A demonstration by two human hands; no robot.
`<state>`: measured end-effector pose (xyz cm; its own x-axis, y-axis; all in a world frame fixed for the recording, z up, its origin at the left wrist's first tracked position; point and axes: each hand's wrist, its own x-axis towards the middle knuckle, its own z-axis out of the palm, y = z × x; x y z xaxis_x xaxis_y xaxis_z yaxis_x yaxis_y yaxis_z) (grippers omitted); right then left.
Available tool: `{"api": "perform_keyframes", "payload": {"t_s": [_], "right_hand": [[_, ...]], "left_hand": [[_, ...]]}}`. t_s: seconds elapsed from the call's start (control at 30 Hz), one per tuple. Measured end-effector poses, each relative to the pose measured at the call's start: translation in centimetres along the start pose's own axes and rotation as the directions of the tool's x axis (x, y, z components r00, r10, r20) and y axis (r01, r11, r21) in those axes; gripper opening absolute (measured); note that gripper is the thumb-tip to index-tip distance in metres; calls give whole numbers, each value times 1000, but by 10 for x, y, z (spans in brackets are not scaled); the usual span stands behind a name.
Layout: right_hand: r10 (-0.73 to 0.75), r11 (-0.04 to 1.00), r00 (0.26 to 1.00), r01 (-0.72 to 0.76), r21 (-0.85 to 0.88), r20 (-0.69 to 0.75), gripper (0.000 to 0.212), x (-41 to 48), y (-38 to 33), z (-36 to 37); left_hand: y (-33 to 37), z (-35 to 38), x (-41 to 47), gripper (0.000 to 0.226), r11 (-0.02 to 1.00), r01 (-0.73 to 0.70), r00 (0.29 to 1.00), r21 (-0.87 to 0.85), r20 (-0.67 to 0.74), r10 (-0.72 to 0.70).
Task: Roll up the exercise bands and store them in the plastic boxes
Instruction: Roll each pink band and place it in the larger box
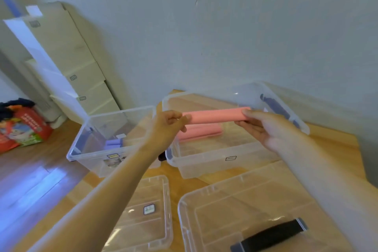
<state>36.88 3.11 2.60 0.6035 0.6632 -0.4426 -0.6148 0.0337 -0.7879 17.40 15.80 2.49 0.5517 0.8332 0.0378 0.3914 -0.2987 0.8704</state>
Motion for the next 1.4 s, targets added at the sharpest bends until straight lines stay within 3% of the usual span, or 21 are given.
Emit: {"api": "perform_keyframes", "payload": {"t_s": [0.13, 0.3, 0.43, 0.67, 0.97, 1.07, 1.2, 1.4], "right_hand": [[82, 996, 995, -84, -43, -51, 10, 20, -2, 5], [149, 977, 984, -162, -140, -97, 14, 42, 0, 9], [234, 934, 965, -257, -250, -119, 13, 63, 13, 18], [340, 843, 918, -393, -367, -202, 11, 90, 44, 27], [424, 825, 872, -484, -293, -245, 16, 120, 61, 28], [460, 807, 855, -515, -290, -238, 3, 124, 61, 33], [476, 800, 845, -531, -280, -243, 31, 127, 63, 32], [513, 794, 814, -570, -211, -270, 26, 131, 63, 30]], "left_hand": [[-11, -13, 17, 18, 963, -43, 994, 265, -89, 69], [-41, -22, 40, 46, 882, -37, 996, 469, -52, 70], [-59, -18, 44, 58, 882, 7, 999, 472, 44, -32], [-69, -13, 48, 64, 892, -8, 997, 452, 77, -30], [-69, -15, 50, 67, 915, -10, 996, 403, 85, -26], [-67, -15, 49, 68, 919, -9, 996, 393, 88, -28], [-66, -15, 50, 68, 921, -4, 995, 390, 95, -36], [-65, -15, 49, 68, 926, 1, 995, 378, 92, -39]]}}
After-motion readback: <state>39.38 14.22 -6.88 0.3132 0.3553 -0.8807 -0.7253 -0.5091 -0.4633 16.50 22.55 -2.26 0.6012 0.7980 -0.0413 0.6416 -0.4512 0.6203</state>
